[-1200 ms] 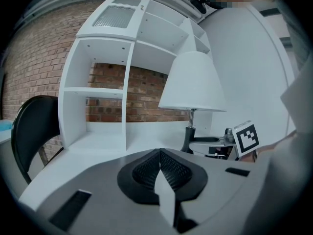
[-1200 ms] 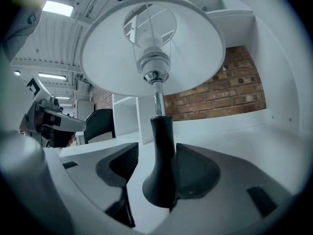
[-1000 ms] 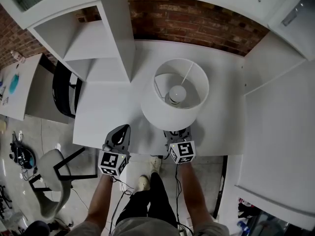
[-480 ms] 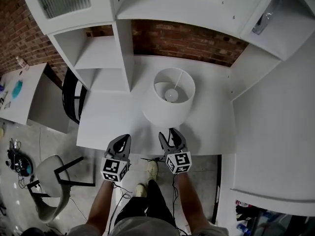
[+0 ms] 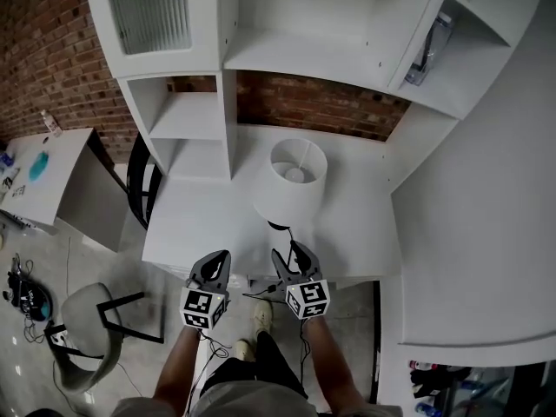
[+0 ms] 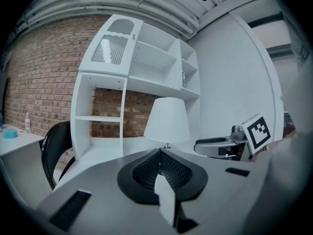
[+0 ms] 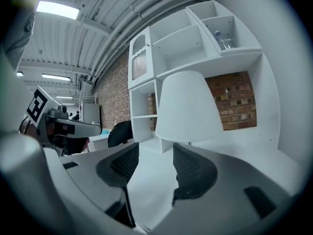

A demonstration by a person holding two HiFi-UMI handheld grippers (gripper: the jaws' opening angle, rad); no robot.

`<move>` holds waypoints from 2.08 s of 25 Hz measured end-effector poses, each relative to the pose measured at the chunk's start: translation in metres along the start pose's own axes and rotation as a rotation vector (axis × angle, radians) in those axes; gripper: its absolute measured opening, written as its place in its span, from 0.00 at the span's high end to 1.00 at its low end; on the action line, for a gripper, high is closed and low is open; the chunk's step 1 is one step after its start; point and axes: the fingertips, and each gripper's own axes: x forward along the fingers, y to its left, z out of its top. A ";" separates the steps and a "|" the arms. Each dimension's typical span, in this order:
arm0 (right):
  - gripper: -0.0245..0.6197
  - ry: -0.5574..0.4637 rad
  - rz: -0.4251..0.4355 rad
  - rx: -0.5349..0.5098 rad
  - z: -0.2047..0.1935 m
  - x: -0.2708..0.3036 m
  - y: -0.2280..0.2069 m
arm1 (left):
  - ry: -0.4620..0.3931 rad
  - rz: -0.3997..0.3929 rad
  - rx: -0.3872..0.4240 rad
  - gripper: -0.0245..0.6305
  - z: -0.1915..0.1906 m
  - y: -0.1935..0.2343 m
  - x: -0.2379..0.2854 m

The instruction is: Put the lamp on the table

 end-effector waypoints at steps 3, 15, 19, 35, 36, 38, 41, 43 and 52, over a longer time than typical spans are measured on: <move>0.60 -0.011 -0.009 -0.006 0.015 -0.016 0.007 | -0.007 0.005 -0.002 0.96 0.009 -0.005 -0.015; 0.73 -0.060 -0.096 -0.067 0.059 -0.089 0.019 | -0.060 -0.029 0.013 0.96 0.038 -0.039 -0.055; 0.76 -0.071 -0.115 -0.073 0.070 -0.106 0.018 | -0.083 -0.055 0.028 0.96 0.052 -0.056 -0.058; 0.88 -0.083 -0.104 -0.080 0.080 -0.173 -0.045 | -0.067 -0.055 0.025 0.96 0.064 -0.144 -0.034; 0.88 -0.083 -0.102 -0.079 0.080 -0.177 -0.049 | -0.057 -0.050 0.024 0.96 0.062 -0.149 -0.034; 0.89 -0.084 -0.096 -0.076 0.079 -0.184 -0.055 | -0.068 -0.038 0.026 0.96 0.063 -0.157 -0.035; 0.90 -0.088 -0.084 -0.074 0.078 -0.197 -0.061 | -0.086 -0.022 0.027 0.96 0.065 -0.171 -0.036; 0.90 -0.090 -0.077 -0.073 0.076 -0.207 -0.065 | -0.086 -0.011 0.025 0.96 0.063 -0.181 -0.038; 0.91 -0.084 -0.061 -0.080 0.061 -0.248 -0.077 | -0.092 0.027 0.015 0.96 0.048 -0.221 -0.052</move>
